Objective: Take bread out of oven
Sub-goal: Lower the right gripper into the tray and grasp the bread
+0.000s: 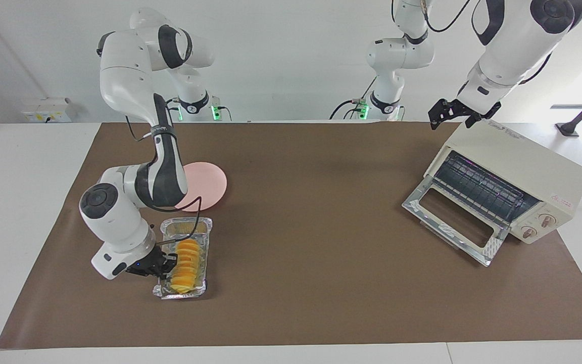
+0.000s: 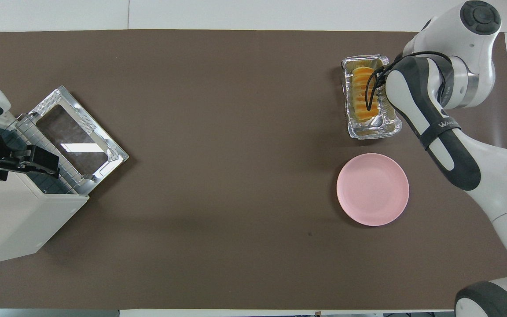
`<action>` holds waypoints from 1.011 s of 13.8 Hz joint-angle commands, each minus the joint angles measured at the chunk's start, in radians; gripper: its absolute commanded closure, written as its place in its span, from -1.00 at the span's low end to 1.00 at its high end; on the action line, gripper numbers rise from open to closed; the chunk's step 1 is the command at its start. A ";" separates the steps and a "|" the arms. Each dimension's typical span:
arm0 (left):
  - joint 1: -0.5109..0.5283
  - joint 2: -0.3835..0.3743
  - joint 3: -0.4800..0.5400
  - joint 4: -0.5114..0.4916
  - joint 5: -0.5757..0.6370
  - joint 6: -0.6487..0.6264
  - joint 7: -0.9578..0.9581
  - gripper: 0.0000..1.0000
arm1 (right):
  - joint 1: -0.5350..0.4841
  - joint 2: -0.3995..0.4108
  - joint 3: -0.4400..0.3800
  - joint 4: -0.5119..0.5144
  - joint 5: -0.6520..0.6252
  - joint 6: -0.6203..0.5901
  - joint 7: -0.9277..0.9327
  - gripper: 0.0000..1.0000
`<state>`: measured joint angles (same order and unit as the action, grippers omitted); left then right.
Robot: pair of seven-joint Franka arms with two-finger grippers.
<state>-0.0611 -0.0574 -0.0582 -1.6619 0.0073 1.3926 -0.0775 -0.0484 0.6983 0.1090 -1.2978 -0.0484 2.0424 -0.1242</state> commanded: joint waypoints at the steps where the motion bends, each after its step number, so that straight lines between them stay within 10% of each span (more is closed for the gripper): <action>1: 0.009 -0.018 -0.005 -0.002 -0.006 -0.010 0.002 -1.00 | 0.001 -0.052 0.009 -0.040 -0.004 -0.024 -0.023 -1.00; 14: 0.009 -0.018 -0.005 -0.002 -0.006 -0.010 0.002 -1.00 | 0.058 -0.072 0.008 -0.204 -0.056 0.225 0.046 -0.66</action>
<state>-0.0611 -0.0602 -0.0582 -1.6619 0.0073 1.3926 -0.0775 0.0106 0.6628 0.1130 -1.4365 -0.0861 2.2258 -0.1194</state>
